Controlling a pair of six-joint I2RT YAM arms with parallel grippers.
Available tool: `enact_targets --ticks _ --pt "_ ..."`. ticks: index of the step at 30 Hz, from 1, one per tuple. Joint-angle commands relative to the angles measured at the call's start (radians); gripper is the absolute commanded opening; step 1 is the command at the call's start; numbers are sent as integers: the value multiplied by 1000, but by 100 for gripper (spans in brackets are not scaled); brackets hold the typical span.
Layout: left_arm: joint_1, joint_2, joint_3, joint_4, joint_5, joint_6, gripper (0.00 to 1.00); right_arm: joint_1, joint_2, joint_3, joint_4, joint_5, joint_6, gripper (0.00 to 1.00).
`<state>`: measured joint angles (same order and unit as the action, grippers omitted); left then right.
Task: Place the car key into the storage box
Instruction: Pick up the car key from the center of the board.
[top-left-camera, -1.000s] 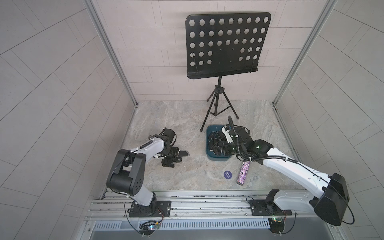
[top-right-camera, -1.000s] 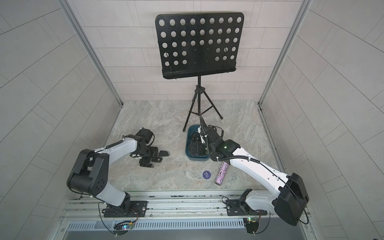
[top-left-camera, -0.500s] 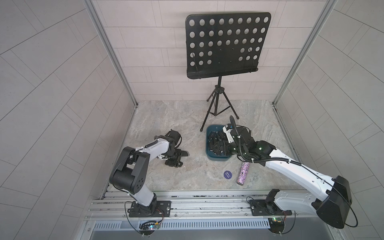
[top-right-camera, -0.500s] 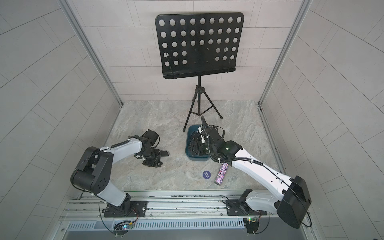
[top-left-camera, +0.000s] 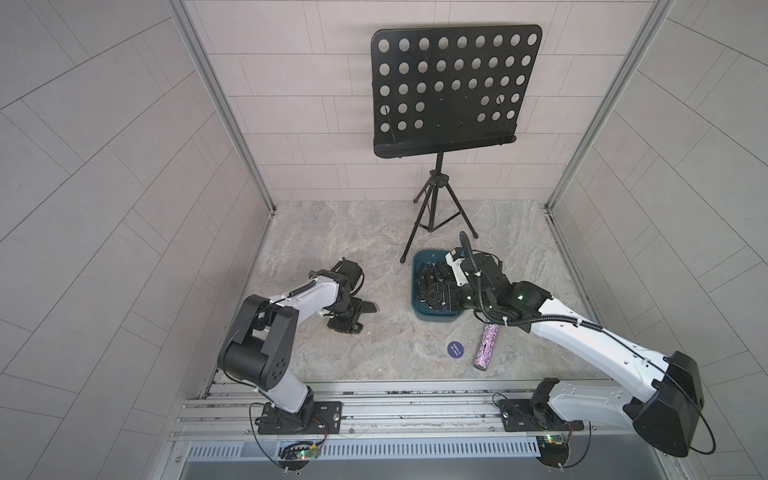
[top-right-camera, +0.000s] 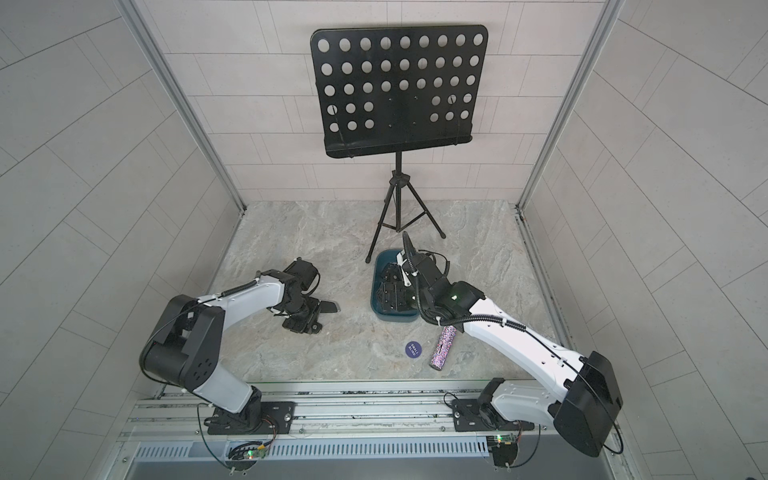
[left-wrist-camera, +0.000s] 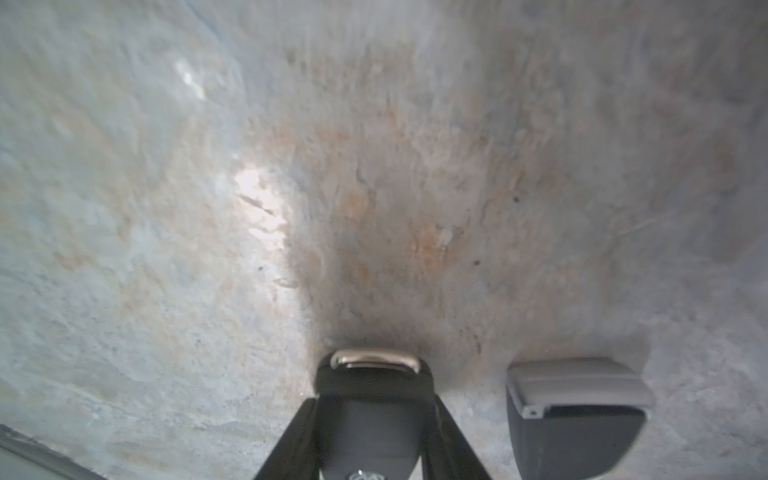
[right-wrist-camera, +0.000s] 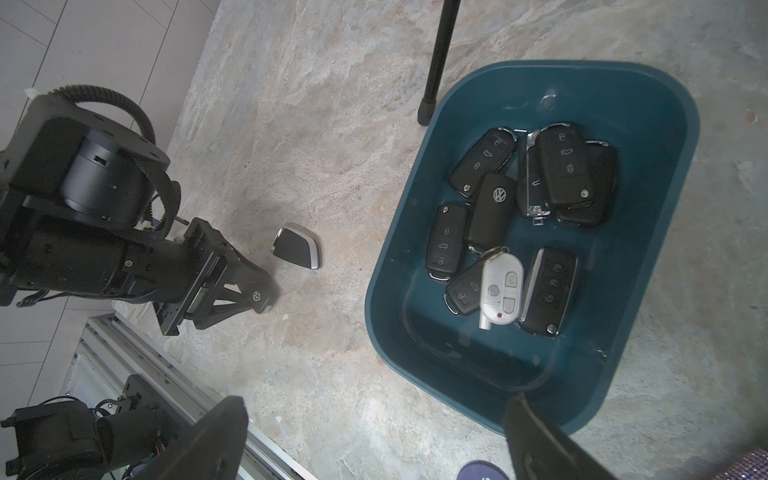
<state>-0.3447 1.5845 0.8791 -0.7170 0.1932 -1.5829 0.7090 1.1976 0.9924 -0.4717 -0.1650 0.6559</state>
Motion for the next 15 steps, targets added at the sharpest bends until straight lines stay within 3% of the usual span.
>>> enact_targets --ticks 1,8,15 --pt "-2 -66 27 -65 -35 18 33 6 -14 9 -13 11 8 100" --pt "-11 -156 76 -96 -46 77 33 6 -13 6 -12 2 7 99" --pt "-76 -108 221 -91 -35 203 33 6 -12 -2 -22 6 9 100"
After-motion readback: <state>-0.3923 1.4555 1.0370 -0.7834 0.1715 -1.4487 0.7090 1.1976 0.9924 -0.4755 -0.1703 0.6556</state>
